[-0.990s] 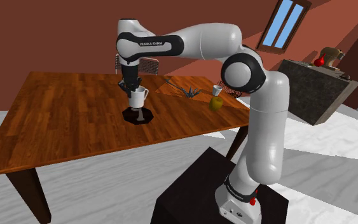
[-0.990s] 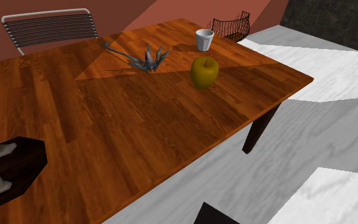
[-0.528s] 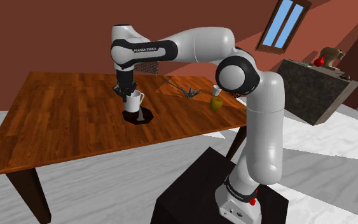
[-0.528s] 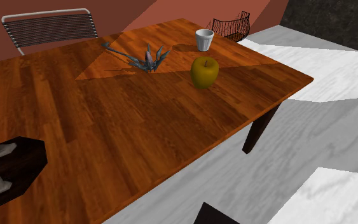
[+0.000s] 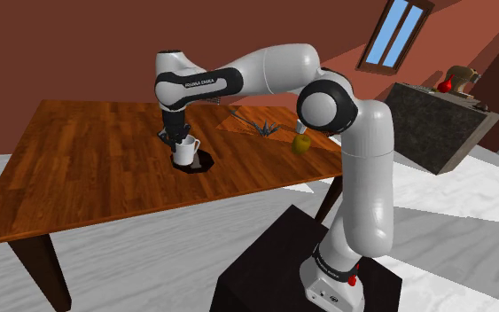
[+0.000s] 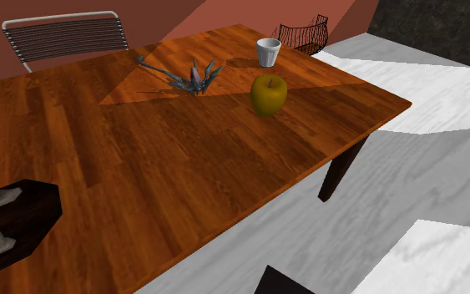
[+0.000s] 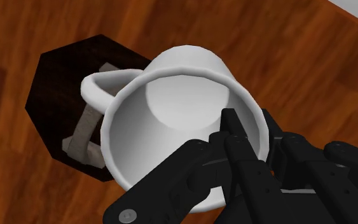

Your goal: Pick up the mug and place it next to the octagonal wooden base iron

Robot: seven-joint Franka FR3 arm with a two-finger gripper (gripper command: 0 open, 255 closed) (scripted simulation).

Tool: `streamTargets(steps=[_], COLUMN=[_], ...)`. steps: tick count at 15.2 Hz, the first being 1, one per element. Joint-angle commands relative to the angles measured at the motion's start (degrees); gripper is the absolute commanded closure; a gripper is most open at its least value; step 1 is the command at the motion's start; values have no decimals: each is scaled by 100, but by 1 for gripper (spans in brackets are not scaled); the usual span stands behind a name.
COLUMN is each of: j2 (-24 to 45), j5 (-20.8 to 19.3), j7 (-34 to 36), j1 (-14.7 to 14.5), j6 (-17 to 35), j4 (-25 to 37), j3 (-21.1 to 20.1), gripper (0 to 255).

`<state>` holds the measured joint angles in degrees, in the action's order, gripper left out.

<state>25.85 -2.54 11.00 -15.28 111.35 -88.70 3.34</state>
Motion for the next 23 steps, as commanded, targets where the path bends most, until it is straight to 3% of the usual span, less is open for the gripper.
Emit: streamTargets(steps=[1, 17, 23], j2=[35, 551, 552], j5=[-1, 2, 2], j7=[7, 54, 54], j1=[0, 9, 10], j6=[127, 1105, 1104], j4=[-88, -552, -550], j3=[-1, -8, -9], gripper=[255, 255, 255])
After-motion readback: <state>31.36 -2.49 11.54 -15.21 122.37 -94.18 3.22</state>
